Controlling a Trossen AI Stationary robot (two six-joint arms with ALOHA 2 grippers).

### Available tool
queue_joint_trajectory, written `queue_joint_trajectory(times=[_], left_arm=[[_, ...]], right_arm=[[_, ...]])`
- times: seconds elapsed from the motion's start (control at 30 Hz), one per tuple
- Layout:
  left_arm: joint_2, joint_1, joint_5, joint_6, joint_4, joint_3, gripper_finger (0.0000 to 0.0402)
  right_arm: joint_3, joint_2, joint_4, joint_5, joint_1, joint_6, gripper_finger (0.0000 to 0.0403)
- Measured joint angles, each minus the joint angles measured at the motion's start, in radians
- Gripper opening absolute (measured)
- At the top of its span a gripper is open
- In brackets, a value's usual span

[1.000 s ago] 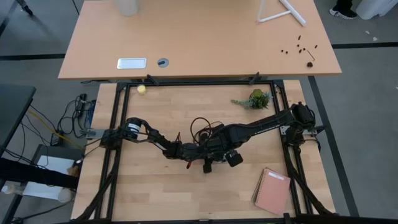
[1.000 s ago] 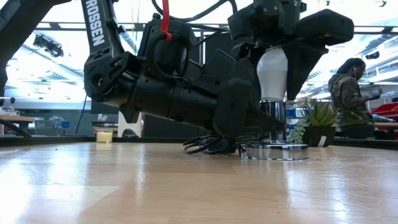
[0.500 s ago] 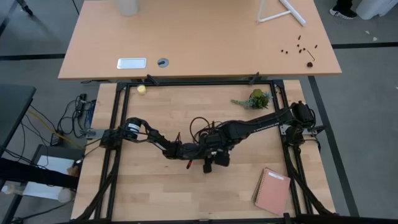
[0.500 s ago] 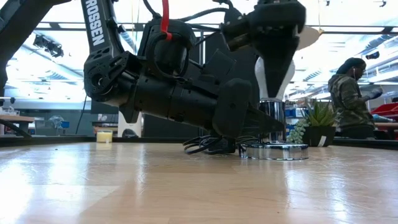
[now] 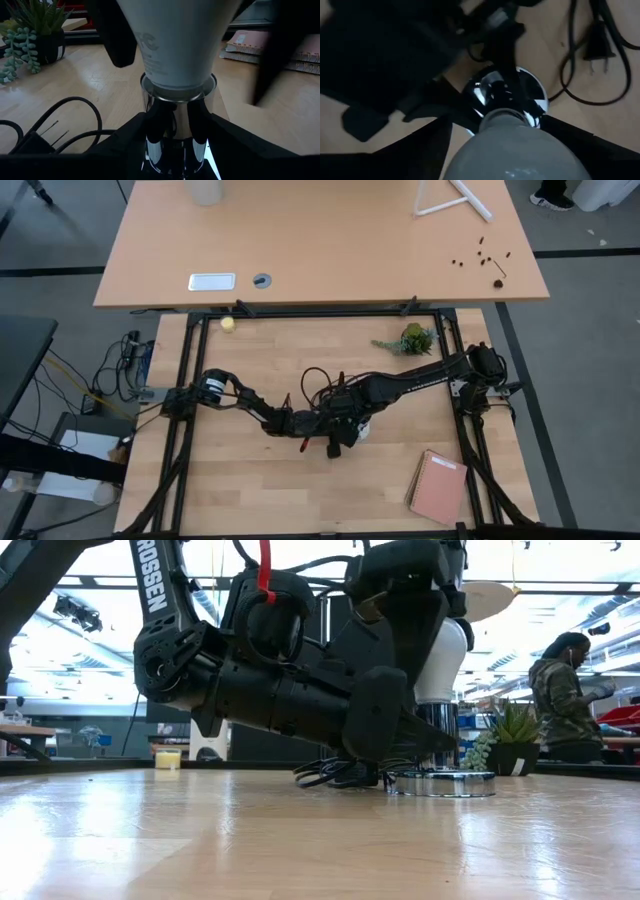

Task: Screw lightbulb
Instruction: Insert the white lightbulb into the metallic lamp

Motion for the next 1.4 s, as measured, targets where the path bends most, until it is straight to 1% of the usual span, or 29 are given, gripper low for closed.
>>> queue_joint_trajectory(times=[0.23, 0.3, 0.5, 0.67, 0.87, 1.03, 1.13, 1.4], left_arm=[[0.0, 0.001, -0.012, 0.0, -0.001, 0.0, 0.0198], [0.0, 0.003, -0.016, -0.007, -0.001, 0.0, 0.0198], [-0.001, 0.003, -0.015, -0.017, -0.002, 0.0, 0.0198], [-0.001, 0.002, -0.011, -0.017, -0.003, 0.0, 0.0198], [-0.001, 0.002, -0.008, -0.017, -0.003, 0.0, 0.0198], [-0.001, 0.002, -0.006, -0.009, -0.003, -0.001, 0.0198], [-0.001, 0.002, -0.006, -0.003, -0.003, -0.001, 0.0198], [-0.001, 0.001, -0.004, 0.0, -0.004, -0.001, 0.0198]], right_arm=[[0.033, 0.006, -0.009, -0.007, 0.002, -0.077, 0.0383], [0.041, 0.007, -0.02, 0.005, 0.004, -0.085, 0.0395], [0.077, 0.007, -0.066, 0.042, 0.008, -0.118, 0.0389], [0.113, 0.005, -0.075, 0.063, 0.009, -0.162, 0.0394], [0.146, 0.003, -0.1, 0.075, 0.009, -0.259, 0.0399], [0.149, 0.002, -0.103, 0.089, 0.013, -0.373, 0.0398], [0.154, 0.002, -0.111, 0.089, 0.013, -0.402, 0.0399], [0.274, 0.0, -0.168, 0.089, 0.011, -0.473, 0.0397]])
